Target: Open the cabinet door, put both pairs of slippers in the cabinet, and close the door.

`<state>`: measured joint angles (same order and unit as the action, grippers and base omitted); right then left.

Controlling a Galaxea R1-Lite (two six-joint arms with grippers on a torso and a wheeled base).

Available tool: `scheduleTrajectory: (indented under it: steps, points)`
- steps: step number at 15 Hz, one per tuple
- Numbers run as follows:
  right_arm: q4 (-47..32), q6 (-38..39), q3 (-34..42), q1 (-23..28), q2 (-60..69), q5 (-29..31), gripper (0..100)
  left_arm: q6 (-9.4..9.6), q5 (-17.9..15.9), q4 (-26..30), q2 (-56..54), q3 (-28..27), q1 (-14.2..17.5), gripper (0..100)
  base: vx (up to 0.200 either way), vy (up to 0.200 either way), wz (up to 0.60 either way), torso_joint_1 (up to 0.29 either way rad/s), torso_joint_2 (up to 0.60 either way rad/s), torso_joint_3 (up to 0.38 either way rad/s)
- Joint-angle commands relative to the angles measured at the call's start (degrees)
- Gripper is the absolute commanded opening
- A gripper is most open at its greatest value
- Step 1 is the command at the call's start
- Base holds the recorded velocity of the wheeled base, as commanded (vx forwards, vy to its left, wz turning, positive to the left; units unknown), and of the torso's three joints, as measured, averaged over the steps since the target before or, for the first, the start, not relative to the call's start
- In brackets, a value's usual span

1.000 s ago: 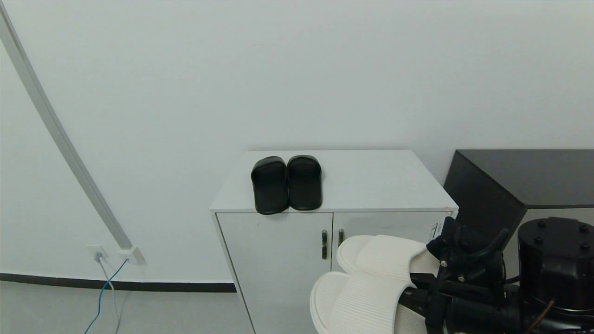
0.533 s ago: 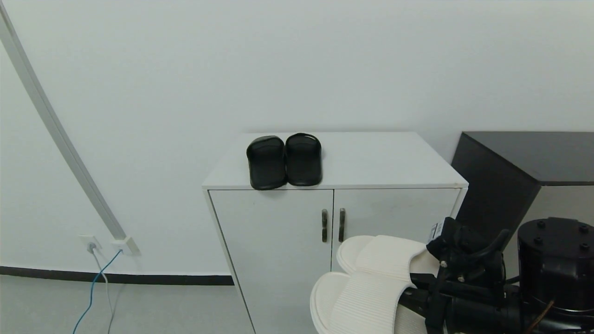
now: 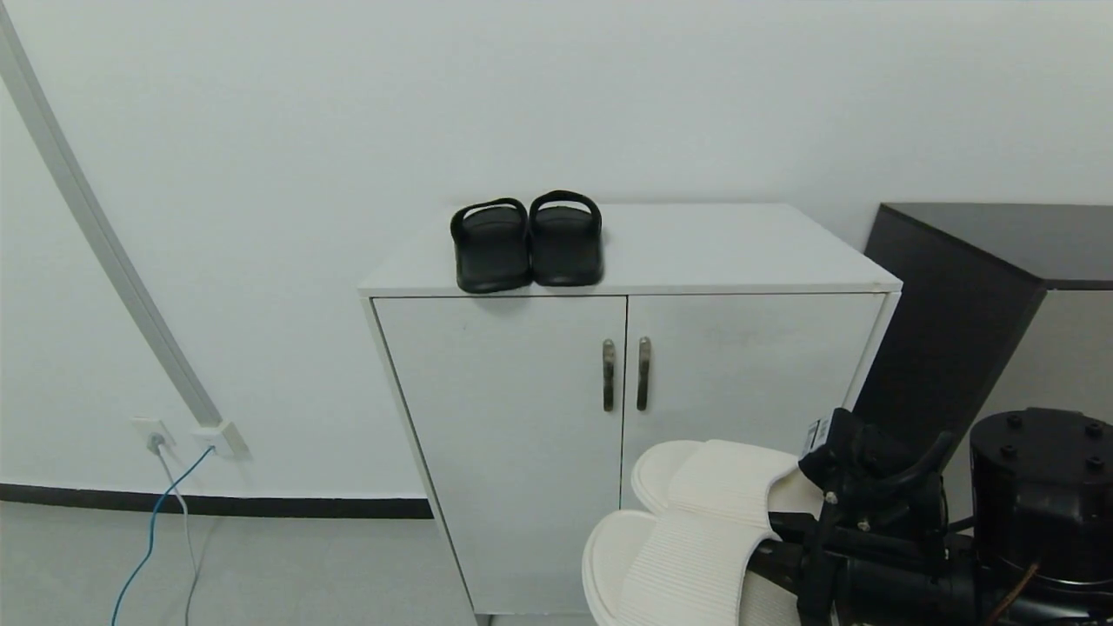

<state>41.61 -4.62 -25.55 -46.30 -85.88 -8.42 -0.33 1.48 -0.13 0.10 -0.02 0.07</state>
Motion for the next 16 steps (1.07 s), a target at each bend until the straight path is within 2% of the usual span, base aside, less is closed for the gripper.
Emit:
scheduleTrajectory:
  steps: [1, 7, 12, 15, 16]
  points:
    - [-0.03, -0.04, 0.06, -0.02, -0.25, -0.01, 0, -0.02, 0.02, -0.04, -0.01, -0.06, 0.01, 100, 0.0, 0.0, 0.0, -0.149, 0.48, 0.325]
    - [-0.03, -0.13, 0.33, -0.11, -0.25, -0.01, 0, -0.02, 0.02, -0.04, -0.01, -0.06, 0.01, 100, 0.0, 0.0, 0.0, -0.123, 0.46, 0.343]
    - [-0.03, -0.04, 0.77, -0.11, -0.43, -0.1, 0, 0.15, 0.02, -0.04, -0.01, 0.02, 0.01, 100, 0.0, 0.0, 0.0, -0.051, 0.44, 0.385]
    - [0.05, 0.05, 0.85, -0.11, -0.51, -0.19, 0, 0.07, 0.63, -0.04, -0.01, 0.02, 0.01, 100, 0.0, 0.0, 0.0, -0.001, 0.06, 0.053]
    - [0.05, -0.04, 0.85, -0.11, -0.43, -0.1, 0, 0.59, 1.25, -0.13, -0.1, 0.02, 0.01, 100, 0.0, 0.0, 0.0, 0.0, 0.0, 0.0]
